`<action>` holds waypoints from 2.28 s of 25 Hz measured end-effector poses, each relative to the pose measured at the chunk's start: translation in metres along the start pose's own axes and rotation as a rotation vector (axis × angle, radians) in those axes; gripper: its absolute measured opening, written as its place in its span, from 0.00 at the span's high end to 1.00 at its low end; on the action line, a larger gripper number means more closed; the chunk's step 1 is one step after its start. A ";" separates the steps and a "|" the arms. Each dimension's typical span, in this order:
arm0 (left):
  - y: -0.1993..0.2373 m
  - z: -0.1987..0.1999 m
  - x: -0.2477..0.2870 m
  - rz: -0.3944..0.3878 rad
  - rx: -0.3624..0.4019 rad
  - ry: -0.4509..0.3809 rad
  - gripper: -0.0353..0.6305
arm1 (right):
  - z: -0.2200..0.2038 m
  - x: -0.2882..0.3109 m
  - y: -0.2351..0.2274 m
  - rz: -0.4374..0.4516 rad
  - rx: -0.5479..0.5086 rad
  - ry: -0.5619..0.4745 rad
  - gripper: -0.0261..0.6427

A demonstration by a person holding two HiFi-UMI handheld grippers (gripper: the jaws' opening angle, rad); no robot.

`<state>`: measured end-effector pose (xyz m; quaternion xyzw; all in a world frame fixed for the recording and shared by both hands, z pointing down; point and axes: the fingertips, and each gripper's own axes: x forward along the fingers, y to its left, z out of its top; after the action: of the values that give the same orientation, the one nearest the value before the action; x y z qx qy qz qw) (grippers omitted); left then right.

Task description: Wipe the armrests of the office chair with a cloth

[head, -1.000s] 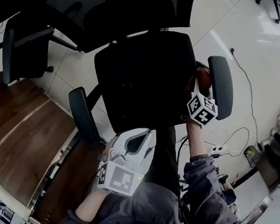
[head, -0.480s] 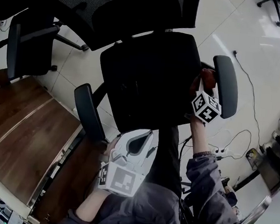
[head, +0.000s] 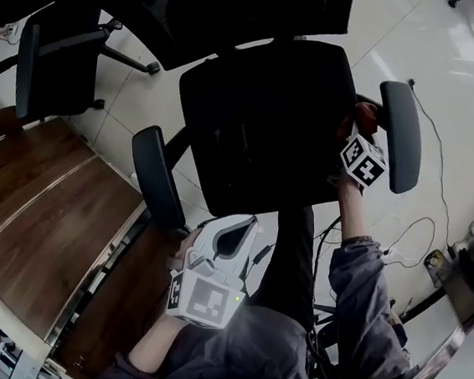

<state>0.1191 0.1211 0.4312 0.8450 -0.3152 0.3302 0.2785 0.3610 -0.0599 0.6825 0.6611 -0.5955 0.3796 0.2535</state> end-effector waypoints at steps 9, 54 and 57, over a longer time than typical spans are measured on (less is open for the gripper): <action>-0.016 0.036 -0.009 0.031 0.023 -0.046 0.92 | 0.022 -0.059 0.022 0.089 0.015 -0.042 0.82; -0.004 0.064 -0.024 0.263 -0.174 -0.169 0.93 | 0.093 -0.196 0.120 0.518 -0.651 -0.129 0.82; 0.021 0.054 -0.052 0.316 -0.199 -0.190 0.93 | 0.086 -0.219 0.160 0.604 -0.755 -0.154 0.82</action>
<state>0.0942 0.0893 0.3649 0.7806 -0.4999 0.2559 0.2746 0.2211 -0.0237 0.4373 0.3468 -0.8738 0.1438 0.3092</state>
